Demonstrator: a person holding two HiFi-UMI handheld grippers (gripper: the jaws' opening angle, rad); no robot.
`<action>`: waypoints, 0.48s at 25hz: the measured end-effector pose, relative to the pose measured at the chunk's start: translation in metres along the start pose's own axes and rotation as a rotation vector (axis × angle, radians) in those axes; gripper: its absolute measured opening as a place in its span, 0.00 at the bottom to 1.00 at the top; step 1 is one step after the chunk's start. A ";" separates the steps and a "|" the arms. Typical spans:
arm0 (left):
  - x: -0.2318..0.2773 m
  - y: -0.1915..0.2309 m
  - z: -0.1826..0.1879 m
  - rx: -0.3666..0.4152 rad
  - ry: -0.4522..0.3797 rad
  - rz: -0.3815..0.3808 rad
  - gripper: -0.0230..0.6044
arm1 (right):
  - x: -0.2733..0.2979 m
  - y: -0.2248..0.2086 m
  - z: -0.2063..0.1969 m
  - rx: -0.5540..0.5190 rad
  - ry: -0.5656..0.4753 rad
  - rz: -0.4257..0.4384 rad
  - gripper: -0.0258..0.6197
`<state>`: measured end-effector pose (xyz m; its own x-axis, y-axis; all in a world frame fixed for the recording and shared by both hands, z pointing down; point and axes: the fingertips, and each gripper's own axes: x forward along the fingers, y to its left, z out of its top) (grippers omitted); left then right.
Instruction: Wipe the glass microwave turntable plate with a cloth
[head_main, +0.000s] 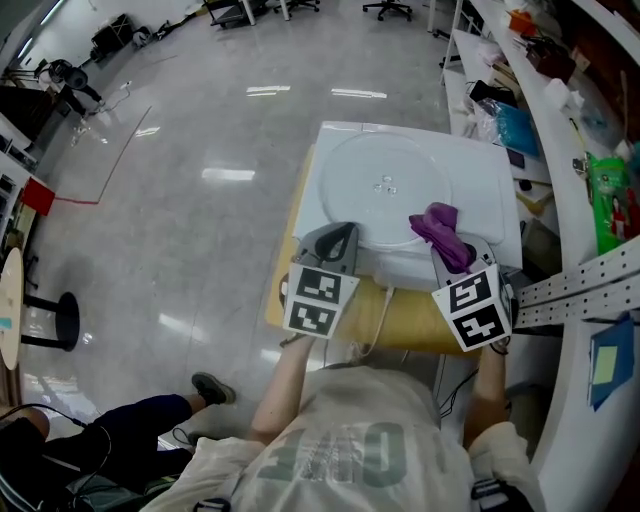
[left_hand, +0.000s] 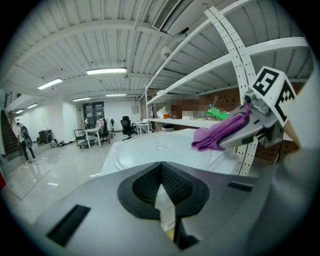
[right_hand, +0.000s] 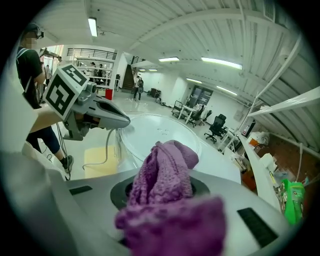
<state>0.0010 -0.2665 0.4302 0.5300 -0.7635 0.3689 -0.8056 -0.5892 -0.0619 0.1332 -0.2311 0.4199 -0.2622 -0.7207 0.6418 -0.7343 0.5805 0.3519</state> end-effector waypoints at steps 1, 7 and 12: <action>0.000 0.000 0.000 0.000 0.000 0.000 0.04 | 0.000 0.001 -0.001 -0.004 0.003 0.003 0.13; 0.001 -0.001 -0.001 -0.003 0.001 -0.004 0.04 | -0.003 -0.051 0.025 0.060 -0.074 -0.097 0.13; 0.001 -0.002 -0.001 -0.003 0.004 -0.005 0.04 | 0.021 -0.130 0.046 0.099 -0.073 -0.255 0.13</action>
<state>0.0031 -0.2658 0.4317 0.5333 -0.7594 0.3727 -0.8036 -0.5924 -0.0574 0.1945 -0.3395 0.3567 -0.1035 -0.8662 0.4889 -0.8389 0.3401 0.4250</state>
